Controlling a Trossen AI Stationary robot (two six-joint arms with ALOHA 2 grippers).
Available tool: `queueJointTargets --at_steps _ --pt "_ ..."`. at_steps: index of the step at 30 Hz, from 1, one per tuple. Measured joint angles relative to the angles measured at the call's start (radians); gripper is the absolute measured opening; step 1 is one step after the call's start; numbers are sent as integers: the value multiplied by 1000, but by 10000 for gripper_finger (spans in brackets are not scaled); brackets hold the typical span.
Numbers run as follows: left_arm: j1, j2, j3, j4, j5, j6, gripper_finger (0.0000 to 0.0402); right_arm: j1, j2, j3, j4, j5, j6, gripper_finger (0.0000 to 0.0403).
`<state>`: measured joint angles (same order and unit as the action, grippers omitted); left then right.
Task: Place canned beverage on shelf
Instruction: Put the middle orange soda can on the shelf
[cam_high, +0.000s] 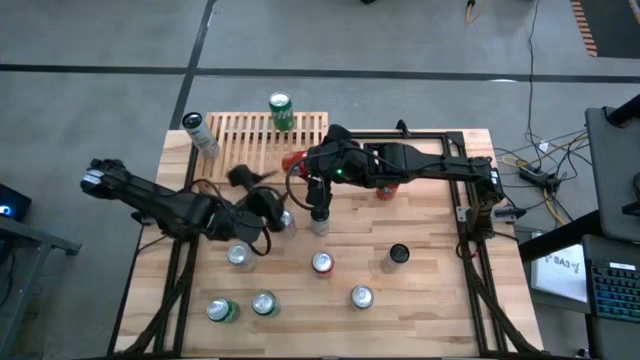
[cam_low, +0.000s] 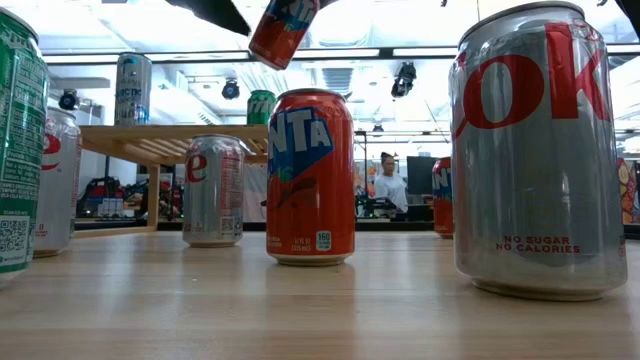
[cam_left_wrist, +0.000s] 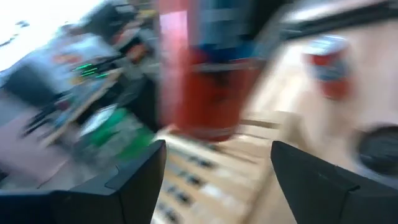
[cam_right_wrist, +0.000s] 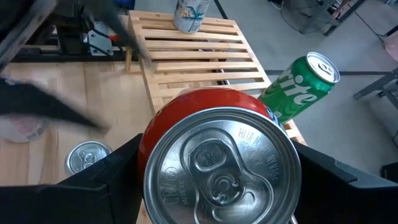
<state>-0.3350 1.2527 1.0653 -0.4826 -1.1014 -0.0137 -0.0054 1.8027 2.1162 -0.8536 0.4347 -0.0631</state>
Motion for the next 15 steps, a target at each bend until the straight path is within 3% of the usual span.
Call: queueJointTargets --at_steps 3,11,15 --pt "17 15 0 87 102 124 277 0 0 0 -2 0 0 289" --pt "102 13 0 147 79 143 277 0 -1 0 -55 -1 50 289" --pt "130 12 0 176 138 142 277 1 -1 0 -54 -1 63 290"
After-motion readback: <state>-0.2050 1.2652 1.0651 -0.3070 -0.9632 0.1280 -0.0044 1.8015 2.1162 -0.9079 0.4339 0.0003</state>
